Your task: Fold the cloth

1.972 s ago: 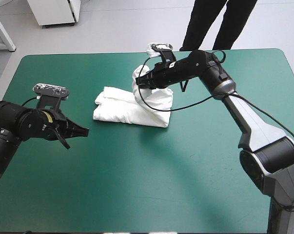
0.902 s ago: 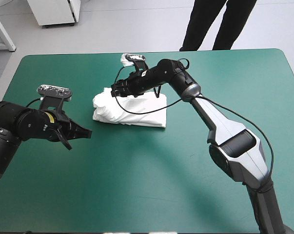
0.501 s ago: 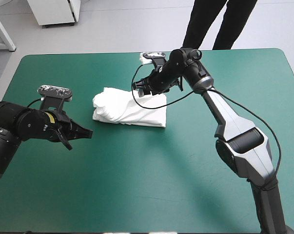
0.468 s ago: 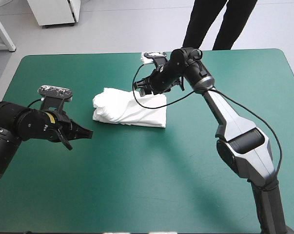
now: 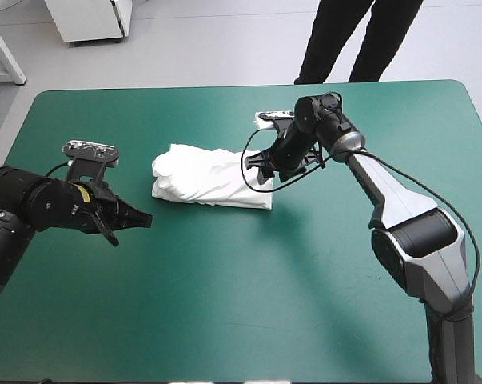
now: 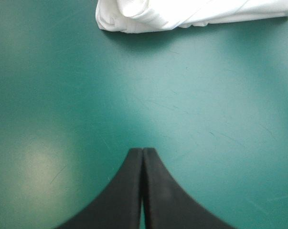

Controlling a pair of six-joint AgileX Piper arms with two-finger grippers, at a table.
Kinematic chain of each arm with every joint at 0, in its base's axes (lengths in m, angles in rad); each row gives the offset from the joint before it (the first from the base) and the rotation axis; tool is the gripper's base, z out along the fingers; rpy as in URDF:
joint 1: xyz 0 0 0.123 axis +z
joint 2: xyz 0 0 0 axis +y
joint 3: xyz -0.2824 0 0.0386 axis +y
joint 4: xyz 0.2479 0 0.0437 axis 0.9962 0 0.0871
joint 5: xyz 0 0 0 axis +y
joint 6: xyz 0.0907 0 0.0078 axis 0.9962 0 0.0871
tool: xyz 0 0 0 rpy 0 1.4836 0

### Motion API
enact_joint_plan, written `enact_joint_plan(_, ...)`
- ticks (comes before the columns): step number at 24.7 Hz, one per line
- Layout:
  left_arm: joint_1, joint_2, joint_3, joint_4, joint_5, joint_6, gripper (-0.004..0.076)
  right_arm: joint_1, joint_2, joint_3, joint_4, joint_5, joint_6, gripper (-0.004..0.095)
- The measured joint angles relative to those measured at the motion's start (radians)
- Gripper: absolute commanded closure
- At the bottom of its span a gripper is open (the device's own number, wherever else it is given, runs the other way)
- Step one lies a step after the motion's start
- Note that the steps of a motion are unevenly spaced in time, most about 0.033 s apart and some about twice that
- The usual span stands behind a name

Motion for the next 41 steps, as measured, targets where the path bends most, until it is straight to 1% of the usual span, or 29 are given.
enact_joint_plan(5, 0.0, 0.0, 0.001, -0.001, -0.001, 0.0, 0.0746, -0.005, 0.036, 0.005, 0.026, -0.052, 0.0, 0.0398)
enact_joint_plan(11, 0.0, 0.0, 0.001, 0.0, 0.0, 0.001, 0.0746, -0.005, 0.109, 0.006, 0.066, -0.07, -0.006, 0.0399)
enact_joint_plan(12, 0.0, 0.0, 0.001, 0.0, 0.0, 0.001, 0.0746, -0.006, 0.112, 0.006, 0.07, -0.074, -0.007, 0.0402)
enact_joint_plan(13, 0.0, 0.0, 0.001, 0.0, 0.0, 0.001, 0.0746, -0.008, 0.113, 0.006, 0.071, -0.074, -0.008, 0.0428)
enact_joint_plan(14, 0.0, 0.0, 0.001, 0.0, 0.0, 0.001, 0.0746, -0.009, 0.114, 0.006, 0.075, -0.074, -0.008, 0.0471)
enact_joint_plan(15, 0.0, 0.0, 0.001, 0.001, 0.0, 0.001, 0.0746, -0.009, 0.114, 0.006, 0.077, -0.074, -0.008, 0.0553)
enact_joint_plan(16, 0.0, 0.0, 0.001, 0.001, 0.0, 0.001, 0.0746, -0.01, 0.115, 0.006, 0.077, -0.074, -0.008, 0.0667)
enact_joint_plan(18, 0.0, 0.0, 0.001, 0.001, 0.0, 0.001, 0.0746, -0.01, 0.117, 0.006, 0.078, -0.074, -0.008, 0.0933)
enact_joint_plan(19, 0.0, 0.0, 0.001, 0.001, 0.0, 0.001, 0.0746, -0.01, 0.118, 0.006, 0.075, -0.071, -0.008, 0.0912)
enact_joint_plan(23, 0.0, 0.0, 0.001, 0.001, 0.0, 0.001, 0.0746, -0.009, 0.119, 0.001, 0.048, -0.049, -0.008, 0.0925)
enact_joint_plan(25, 0.0, 0.0, 0.001, 0.001, 0.0, 0.001, 0.0746, -0.009, 0.115, -0.003, 0.01, -0.038, -0.01, 0.0925)
enact_joint_plan(27, 0.0, 0.0, 0.001, 0.001, 0.0, 0.001, 0.0746, -0.009, 0.097, -0.002, -0.071, -0.026, -0.014, 0.0925)
enact_joint_plan(28, 0.0, 0.0, 0.001, 0.001, 0.0, 0.001, 0.0746, -0.013, 0.079, 0.002, -0.136, -0.017, -0.019, 0.0925)
enact_joint_plan(29, 0.0, 0.0, 0.001, 0.001, 0.0, 0.001, 0.0746, -0.019, 0.071, 0.007, -0.155, -0.015, -0.021, 0.0925)
enact_joint_plan(33, 0.0, 0.0, 0.001, 0.001, 0.0, 0.001, 0.0746, -0.133, -0.018, 0.132, -0.216, -0.014, -0.039, 0.0925)
enact_joint_plan(37, 0.0, 0.0, 0.001, 0.001, 0.0, 0.002, 0.0746, -0.315, -0.096, 0.257, -0.257, -0.01, -0.065, 0.0925)
enact_joint_plan(39, 0.0, 0.0, 0.001, 0.001, 0.0, 0.004, 0.0746, -0.412, -0.121, 0.274, -0.264, -0.01, -0.08, 0.0925)
enact_joint_plan(41, 0.0, 0.0, 0.001, 0.001, 0.0, 0.004, 0.0746, -0.479, -0.139, 0.281, -0.266, -0.01, -0.093, 0.0925)
